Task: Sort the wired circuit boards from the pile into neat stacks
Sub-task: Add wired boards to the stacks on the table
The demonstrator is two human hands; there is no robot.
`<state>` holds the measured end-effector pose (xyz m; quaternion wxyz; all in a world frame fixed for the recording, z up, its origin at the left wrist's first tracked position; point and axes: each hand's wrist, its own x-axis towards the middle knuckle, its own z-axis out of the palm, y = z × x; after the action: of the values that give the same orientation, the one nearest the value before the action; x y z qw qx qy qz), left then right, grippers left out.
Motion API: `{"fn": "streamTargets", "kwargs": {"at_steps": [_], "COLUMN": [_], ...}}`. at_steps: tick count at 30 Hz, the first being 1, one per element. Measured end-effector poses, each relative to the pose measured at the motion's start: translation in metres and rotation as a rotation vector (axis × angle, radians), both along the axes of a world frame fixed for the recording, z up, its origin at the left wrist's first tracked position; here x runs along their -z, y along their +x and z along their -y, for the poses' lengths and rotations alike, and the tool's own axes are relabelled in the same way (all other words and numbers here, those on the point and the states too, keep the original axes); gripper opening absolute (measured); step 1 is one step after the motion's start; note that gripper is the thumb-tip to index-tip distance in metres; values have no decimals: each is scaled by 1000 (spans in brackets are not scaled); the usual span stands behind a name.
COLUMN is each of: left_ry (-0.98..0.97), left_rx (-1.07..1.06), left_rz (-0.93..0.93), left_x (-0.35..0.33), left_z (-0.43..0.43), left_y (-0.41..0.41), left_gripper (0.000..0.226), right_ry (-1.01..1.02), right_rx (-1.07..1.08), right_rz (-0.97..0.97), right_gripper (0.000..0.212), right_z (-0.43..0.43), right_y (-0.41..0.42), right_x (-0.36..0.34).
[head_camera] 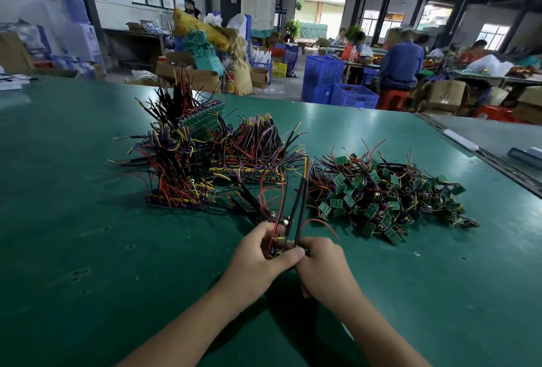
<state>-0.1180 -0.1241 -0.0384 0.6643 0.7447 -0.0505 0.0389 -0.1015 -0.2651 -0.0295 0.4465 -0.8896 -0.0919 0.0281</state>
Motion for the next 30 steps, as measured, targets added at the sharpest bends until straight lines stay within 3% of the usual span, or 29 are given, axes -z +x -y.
{"fn": "streamTargets", "kwargs": {"at_steps": [6,14,18,23,27,30], "left_ry": [144,243,294,284,232,215], "left_rx": [-50,-93,-113,-113,-129,-169], "left_rz": [96,181,203,225,189,190], "left_x": [6,12,12,12,11,12], "left_z": [-1,-3,-3,-2,-4,-7], "left_y": [4,8,9,10,10,14], "left_gripper": [14,26,9,11,27,22], "right_ry": [-1,10,-8,83,180,90], "right_rx": [-84,-190,-223,-191,-127,-93], "right_rz": [56,74,79,-38,-183,-114], "right_gripper": [31,37,30,30,32,40], "right_z": [1,2,2,0,0,6], "right_y": [-2,-5,-6,-6,-7,-6], "right_x": [0,-4,-5,-7,-12,-15]}}
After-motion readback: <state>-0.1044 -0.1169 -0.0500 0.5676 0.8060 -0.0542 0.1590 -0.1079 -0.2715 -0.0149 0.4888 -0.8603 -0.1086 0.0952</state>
